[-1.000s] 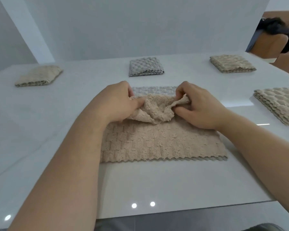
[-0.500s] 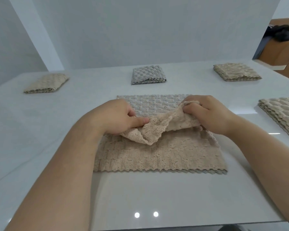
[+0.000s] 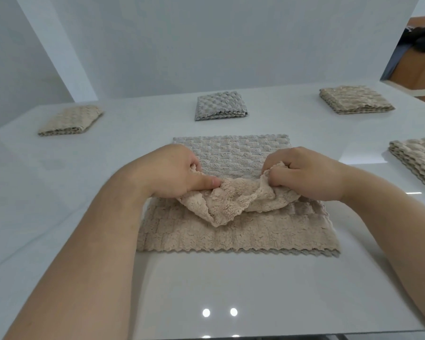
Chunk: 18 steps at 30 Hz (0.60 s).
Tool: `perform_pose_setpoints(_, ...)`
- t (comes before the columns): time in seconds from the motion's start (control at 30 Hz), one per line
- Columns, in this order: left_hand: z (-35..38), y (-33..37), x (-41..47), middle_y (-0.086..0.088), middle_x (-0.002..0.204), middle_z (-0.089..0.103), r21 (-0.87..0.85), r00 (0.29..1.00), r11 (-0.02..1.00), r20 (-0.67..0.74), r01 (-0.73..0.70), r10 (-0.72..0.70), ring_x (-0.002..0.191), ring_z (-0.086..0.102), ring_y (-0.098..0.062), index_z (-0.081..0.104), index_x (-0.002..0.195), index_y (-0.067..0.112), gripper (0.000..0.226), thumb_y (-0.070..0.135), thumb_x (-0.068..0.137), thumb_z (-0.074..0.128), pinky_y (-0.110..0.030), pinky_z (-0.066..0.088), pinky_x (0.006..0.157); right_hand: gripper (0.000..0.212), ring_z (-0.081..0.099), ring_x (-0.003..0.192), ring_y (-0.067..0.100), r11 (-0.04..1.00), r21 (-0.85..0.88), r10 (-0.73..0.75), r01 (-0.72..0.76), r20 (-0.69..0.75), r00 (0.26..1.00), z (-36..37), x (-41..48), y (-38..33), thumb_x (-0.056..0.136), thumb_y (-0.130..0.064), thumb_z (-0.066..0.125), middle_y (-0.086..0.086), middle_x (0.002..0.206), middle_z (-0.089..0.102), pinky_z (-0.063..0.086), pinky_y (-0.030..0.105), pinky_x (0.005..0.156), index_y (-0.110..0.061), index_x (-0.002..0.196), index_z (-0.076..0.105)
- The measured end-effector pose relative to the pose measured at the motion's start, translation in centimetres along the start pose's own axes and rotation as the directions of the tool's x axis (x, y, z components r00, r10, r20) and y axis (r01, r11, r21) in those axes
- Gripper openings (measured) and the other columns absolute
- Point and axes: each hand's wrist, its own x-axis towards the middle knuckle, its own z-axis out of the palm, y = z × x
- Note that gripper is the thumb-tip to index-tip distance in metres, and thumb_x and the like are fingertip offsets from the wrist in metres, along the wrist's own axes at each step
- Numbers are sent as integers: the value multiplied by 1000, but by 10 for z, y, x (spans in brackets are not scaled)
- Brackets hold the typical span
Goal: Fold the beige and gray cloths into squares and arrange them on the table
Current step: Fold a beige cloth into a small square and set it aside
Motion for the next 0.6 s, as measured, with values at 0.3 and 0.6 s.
perform_pose_setpoints(0.3,-3,4,-4,11,49,50,-121,998,991,-52,-48,42,48,47,-5,61,75,25,44,68,85,59,-29,35,55,30,36,62,15,996,84,-3,1,24,1000,-4,-1,-1,82,-31,48,2,67,39,34,36,61,-5,67,41)
perform_pose_setpoints(0.6,0,7,1,13,42,43,-248,944,964,-330,-92,5,41,38,-5,63,71,20,45,63,84,66,-30,34,54,37,33,57,13,982,186,-1,26,-134,991,-10,0,3,92,-27,54,-1,62,35,31,34,59,-6,67,37)
